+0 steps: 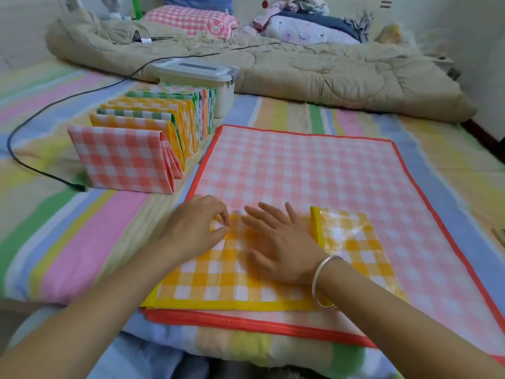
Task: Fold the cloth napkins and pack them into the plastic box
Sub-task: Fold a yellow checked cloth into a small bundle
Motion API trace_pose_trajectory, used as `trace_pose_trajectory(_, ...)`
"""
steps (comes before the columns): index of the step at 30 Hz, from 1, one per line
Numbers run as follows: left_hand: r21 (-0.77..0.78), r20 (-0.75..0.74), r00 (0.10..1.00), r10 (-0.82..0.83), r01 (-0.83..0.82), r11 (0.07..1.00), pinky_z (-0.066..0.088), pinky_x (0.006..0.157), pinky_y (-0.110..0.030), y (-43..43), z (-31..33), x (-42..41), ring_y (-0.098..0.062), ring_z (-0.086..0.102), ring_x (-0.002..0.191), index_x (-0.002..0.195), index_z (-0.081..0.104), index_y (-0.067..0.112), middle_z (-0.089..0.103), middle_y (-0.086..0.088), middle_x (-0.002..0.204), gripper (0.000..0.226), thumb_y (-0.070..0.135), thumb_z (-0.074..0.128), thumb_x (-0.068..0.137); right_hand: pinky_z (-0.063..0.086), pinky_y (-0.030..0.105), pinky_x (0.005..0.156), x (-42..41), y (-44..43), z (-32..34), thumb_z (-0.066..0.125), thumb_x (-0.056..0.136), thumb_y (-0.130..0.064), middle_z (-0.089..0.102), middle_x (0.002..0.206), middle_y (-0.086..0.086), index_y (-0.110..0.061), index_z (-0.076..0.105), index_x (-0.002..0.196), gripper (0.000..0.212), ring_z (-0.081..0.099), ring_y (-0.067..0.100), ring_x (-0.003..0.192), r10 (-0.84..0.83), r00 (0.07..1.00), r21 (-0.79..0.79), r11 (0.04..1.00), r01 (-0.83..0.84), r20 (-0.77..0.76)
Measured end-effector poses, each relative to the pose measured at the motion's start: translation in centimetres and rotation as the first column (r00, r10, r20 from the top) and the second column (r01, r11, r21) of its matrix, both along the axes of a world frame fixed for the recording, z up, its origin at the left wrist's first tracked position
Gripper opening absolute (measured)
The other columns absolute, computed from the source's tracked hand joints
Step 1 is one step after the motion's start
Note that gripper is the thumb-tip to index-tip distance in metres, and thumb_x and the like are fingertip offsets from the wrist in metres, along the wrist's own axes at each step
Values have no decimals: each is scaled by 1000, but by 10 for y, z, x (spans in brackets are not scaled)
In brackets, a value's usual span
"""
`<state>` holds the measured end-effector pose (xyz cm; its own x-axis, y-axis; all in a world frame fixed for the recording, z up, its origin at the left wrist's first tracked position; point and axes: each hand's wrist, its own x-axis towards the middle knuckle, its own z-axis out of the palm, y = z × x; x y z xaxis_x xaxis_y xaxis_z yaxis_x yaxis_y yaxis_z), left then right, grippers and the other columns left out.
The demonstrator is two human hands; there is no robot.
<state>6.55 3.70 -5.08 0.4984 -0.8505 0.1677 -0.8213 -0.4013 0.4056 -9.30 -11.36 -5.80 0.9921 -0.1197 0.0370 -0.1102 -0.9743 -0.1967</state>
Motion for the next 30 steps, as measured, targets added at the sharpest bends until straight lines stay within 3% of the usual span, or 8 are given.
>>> trace_pose_trajectory(4, 41, -12, 1000, 23, -22, 999, 46, 92, -37, 4, 3, 5, -16, 56, 109, 93, 63, 30, 62, 9, 107, 16, 34, 75, 83, -8, 54, 118, 0, 1, -4, 14, 73, -79, 2, 163, -11, -25, 12, 156, 99, -9, 13, 150, 49, 992, -25, 998, -53, -120)
trace_pose_trajectory(10, 337, 152, 966, 208, -249, 908, 46, 79, -35, 8, 29, 26, -15, 57, 91, 97, 59, 28, 61, 12, 94, 50, 75, 57, 80, -17, 51, 116, 0, 8, 0, 16, 49, -100, -22, 160, -6, -20, -11, 155, 135, -28, 12, 144, 80, 955, -13, 996, -88, -284)
trace_pose_trajectory(12, 327, 88, 958, 274, -288, 900, 43, 67, -32, 5, 32, 31, -14, 56, 82, 91, 59, 23, 61, 7, 88, 55, 77, 55, 80, -17, 51, 116, 1, 10, 0, 15, 44, -101, -24, 159, -6, -20, -13, 154, 140, -30, 13, 143, 78, 953, 1, 997, -82, -292)
trace_pose_trajectory(16, 239, -187, 927, 325, -278, 931, 42, 70, -31, 9, 34, 38, -13, 53, 88, 83, 59, 17, 56, 6, 94, 52, 67, 71, 74, -18, 53, 116, 0, 10, -2, 16, 43, -103, -27, 158, -4, -20, -17, 153, 141, -34, 14, 142, 84, 954, -32, 995, -97, -287)
trace_pose_trajectory(20, 311, -411, 834, 369, -252, 916, 30, 54, -29, 32, 30, 51, -18, 43, 54, 70, 51, 11, 45, -8, 64, 65, 73, 69, 66, -17, 52, 116, 0, 9, -4, 19, 46, -102, -27, 158, -3, -19, -18, 153, 140, -34, 16, 142, 93, 955, -54, 992, -112, -282)
trace_pose_trajectory(23, 162, -358, 887, 292, -250, 955, 49, 66, -38, 45, 18, 52, -29, 65, 69, 83, 75, 9, 69, -11, 73, 52, 60, 73, 75, -17, 52, 116, 0, 10, -4, 21, 48, -102, -28, 158, -1, -18, -19, 152, 140, -34, 18, 142, 93, 955, -72, 991, -117, -283)
trace_pose_trajectory(26, -34, -107, 961, 256, -260, 965, 46, 60, -42, 45, 15, 38, -21, 58, 62, 76, 73, 15, 63, -2, 63, 46, 61, 69, 78, -18, 53, 115, 1, 11, -3, 30, 54, -101, -28, 158, 0, -17, -21, 152, 139, -33, 20, 142, 92, 951, -106, 986, -128, -296)
trace_pose_trajectory(30, 177, -452, 849, 272, -213, 961, 43, 54, -33, 52, 34, 26, -16, 52, 52, 79, 62, 3, 60, -8, 63, 76, 78, 57, 73, -19, 54, 115, 3, 13, -2, 32, 56, -101, -29, 157, 1, -17, -21, 151, 138, -34, 21, 142, 85, 946, -139, 981, -134, -312)
